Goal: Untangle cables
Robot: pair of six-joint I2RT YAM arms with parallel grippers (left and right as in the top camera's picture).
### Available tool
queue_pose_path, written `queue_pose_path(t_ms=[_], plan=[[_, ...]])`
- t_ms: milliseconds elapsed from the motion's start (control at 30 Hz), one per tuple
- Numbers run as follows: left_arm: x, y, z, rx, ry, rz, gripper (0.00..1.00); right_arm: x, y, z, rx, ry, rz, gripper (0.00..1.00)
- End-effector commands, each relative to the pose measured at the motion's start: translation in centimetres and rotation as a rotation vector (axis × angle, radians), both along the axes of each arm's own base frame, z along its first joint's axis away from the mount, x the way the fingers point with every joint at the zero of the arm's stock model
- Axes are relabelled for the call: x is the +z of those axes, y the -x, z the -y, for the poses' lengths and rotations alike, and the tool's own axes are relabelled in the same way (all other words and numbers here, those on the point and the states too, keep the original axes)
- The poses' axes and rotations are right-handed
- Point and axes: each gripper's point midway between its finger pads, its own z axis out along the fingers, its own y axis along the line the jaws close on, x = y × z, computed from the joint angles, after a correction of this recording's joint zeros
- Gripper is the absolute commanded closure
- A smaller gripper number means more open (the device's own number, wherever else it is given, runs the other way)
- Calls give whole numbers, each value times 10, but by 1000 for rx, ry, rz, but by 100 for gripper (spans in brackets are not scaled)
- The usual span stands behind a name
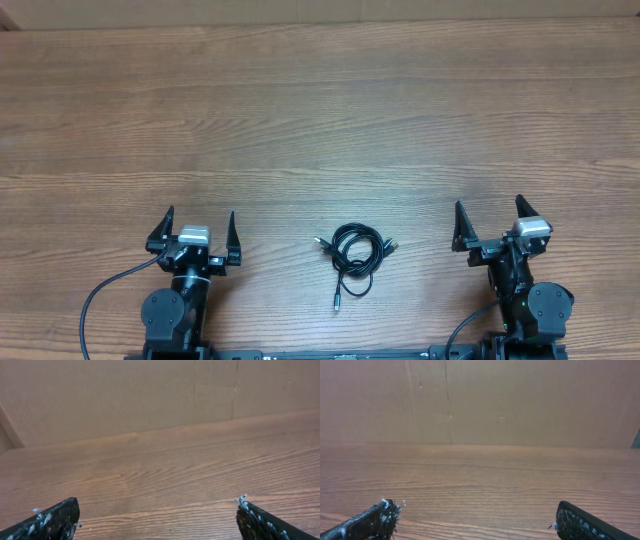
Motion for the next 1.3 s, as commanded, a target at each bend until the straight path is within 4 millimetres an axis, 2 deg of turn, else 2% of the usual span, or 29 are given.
queue_pose_path(t_ms=[0,867,1033,1267], plan=[[0,0,-2,7,-19,6,0,-2,0,0,-5,5,5,0],[2,0,-2,7,-18,13,0,-2,0,0,-5,5,5,0],[4,0,-2,14,92,18,0,-2,0,0,-5,5,5,0],[3,1,4,-15,152,-4,0,-2,0,0,-5,5,5,0]])
